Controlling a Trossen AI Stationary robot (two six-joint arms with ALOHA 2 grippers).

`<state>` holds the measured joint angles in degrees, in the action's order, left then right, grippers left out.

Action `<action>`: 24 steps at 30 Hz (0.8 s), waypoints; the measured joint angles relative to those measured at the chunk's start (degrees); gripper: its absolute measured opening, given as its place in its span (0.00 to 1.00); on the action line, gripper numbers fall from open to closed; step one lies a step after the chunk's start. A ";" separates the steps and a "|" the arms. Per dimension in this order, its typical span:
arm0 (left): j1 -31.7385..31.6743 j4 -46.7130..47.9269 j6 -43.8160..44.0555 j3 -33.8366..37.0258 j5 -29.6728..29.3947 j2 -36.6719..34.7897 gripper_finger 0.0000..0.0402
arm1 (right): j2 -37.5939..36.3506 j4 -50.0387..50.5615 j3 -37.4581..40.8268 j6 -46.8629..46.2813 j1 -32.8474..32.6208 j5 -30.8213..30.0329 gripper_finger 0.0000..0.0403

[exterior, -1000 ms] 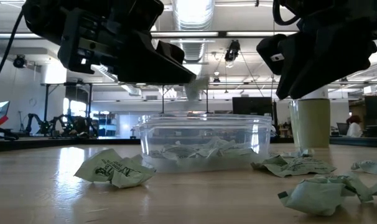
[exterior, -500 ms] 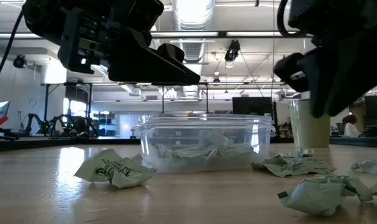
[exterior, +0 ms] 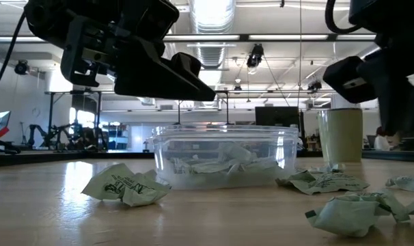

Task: Pick and place items into bin
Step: Put the Stevia packet into the transparent bin

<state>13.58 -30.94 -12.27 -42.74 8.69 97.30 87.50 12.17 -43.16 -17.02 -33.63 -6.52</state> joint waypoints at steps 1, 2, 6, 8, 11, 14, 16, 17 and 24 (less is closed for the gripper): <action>0.00 0.02 0.00 0.00 0.00 0.00 0.37 | 0.00 -0.70 0.54 -0.02 0.04 -0.36 0.19; 0.00 0.02 0.00 0.00 0.00 0.00 0.37 | 0.00 -1.47 1.13 -0.04 0.22 -0.47 0.20; 0.00 0.02 0.02 0.00 0.00 0.00 0.37 | 0.00 -5.42 3.58 -1.18 0.37 -0.51 0.26; 0.00 0.02 0.02 0.00 0.00 0.00 0.37 | 0.00 -7.42 4.90 -2.16 0.37 -0.51 0.29; 0.00 0.02 0.02 0.00 0.00 -0.02 0.37 | 0.00 -11.17 7.17 -2.75 0.37 -0.51 0.33; 0.00 0.00 0.02 0.00 0.00 -0.02 0.37 | 0.00 -13.57 8.70 -2.78 0.37 -0.50 0.36; 0.00 0.00 0.02 0.00 0.00 -0.02 0.37 | 0.00 -14.91 9.46 -2.80 0.37 -0.51 0.37; 0.00 0.00 0.02 0.00 0.00 -0.02 0.37 | 0.00 -15.65 9.83 -2.99 0.37 -0.51 0.38; 0.00 0.00 0.02 0.00 0.00 -0.02 0.37 | 0.02 -18.81 12.61 -5.87 0.20 -0.51 0.39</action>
<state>13.58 -30.94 -12.25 -42.74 8.69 97.27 87.53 -6.64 -30.55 -22.89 -33.42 -7.02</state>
